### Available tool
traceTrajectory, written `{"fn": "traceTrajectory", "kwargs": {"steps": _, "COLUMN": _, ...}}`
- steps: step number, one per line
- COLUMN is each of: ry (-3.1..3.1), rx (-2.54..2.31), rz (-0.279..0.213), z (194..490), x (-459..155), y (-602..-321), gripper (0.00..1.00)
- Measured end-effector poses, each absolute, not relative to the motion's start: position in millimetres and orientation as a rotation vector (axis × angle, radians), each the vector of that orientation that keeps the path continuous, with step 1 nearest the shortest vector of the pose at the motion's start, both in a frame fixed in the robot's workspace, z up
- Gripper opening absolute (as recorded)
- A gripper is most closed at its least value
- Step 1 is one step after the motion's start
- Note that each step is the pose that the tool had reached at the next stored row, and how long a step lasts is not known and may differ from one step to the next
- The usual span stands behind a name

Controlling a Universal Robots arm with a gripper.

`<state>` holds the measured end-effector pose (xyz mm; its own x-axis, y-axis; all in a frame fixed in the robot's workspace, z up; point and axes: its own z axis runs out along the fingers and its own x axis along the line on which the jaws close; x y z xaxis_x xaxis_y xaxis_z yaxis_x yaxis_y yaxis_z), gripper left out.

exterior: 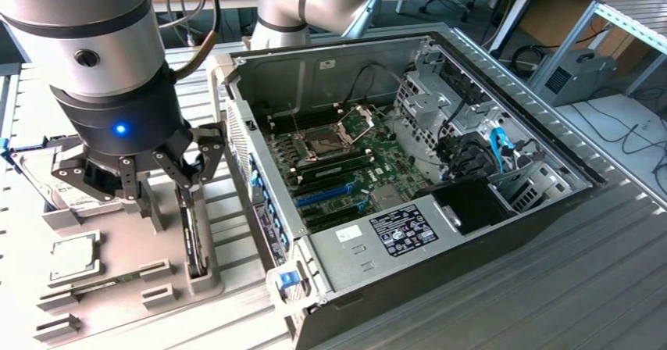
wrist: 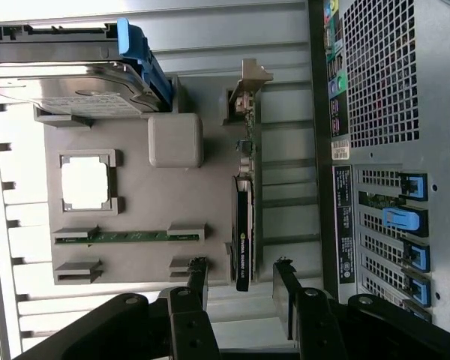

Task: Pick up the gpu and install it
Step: 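Pick up the gpu and move the gpu toward the slot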

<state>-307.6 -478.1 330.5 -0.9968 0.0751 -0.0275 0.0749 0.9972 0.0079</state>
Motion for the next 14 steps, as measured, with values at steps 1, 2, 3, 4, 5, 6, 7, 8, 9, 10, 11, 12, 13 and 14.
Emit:
{"fn": "traceTrajectory", "kwargs": {"steps": 1, "ry": 3.112, "rx": 0.117, "rz": 0.011, "z": 330.4, "x": -307.6, "y": -478.1, "gripper": 0.48}}
{"fn": "traceTrajectory", "kwargs": {"steps": 2, "ry": 3.112, "rx": 0.117, "rz": 0.011, "z": 330.1, "x": -307.6, "y": -478.1, "gripper": 0.48}}
{"fn": "traceTrajectory", "kwargs": {"steps": 3, "ry": 3.112, "rx": 0.117, "rz": 0.011, "z": 330.0, "x": -307.6, "y": -478.1, "gripper": 0.48}}
{"fn": "traceTrajectory", "kwargs": {"steps": 4, "ry": 3.112, "rx": 0.117, "rz": 0.011, "z": 329.7, "x": -307.6, "y": -478.1, "gripper": 0.48}}
{"fn": "traceTrajectory", "kwargs": {"steps": 5, "ry": 3.112, "rx": 0.117, "rz": 0.011, "z": 329.5, "x": -307.6, "y": -478.1, "gripper": 0.48}}
{"fn": "traceTrajectory", "kwargs": {"steps": 6, "ry": 3.112, "rx": 0.117, "rz": 0.011, "z": 329.3, "x": -307.6, "y": -478.1, "gripper": 0.48}}
{"fn": "traceTrajectory", "kwargs": {"steps": 7, "ry": 3.112, "rx": 0.117, "rz": 0.011, "z": 329.1, "x": -307.6, "y": -478.1, "gripper": 0.48}}
{"fn": "traceTrajectory", "kwargs": {"steps": 8, "ry": 3.112, "rx": 0.117, "rz": 0.011, "z": 328.9, "x": -307.6, "y": -478.1, "gripper": 0.48}}
{"fn": "traceTrajectory", "kwargs": {"steps": 9, "ry": 3.111, "rx": 0.117, "rz": 0.011, "z": 328.7, "x": -307.6, "y": -478.1, "gripper": 0.48}}
{"fn": "traceTrajectory", "kwargs": {"steps": 10, "ry": 3.112, "rx": 0.117, "rz": 0.011, "z": 328.5, "x": -307.6, "y": -478.1, "gripper": 0.48}}
{"fn": "traceTrajectory", "kwargs": {"steps": 11, "ry": 3.111, "rx": 0.117, "rz": 0.011, "z": 328.1, "x": -307.6, "y": -478.1, "gripper": 0.48}}
{"fn": "traceTrajectory", "kwargs": {"steps": 12, "ry": 3.112, "rx": 0.117, "rz": 0.011, "z": 327.9, "x": -307.6, "y": -478.1, "gripper": 0.48}}
{"fn": "traceTrajectory", "kwargs": {"steps": 13, "ry": 3.112, "rx": 0.117, "rz": 0.011, "z": 327.8, "x": -307.6, "y": -478.1, "gripper": 0.48}}
{"fn": "traceTrajectory", "kwargs": {"steps": 14, "ry": 3.112, "rx": 0.117, "rz": 0.011, "z": 327.6, "x": -307.6, "y": -478.1, "gripper": 0.48}}
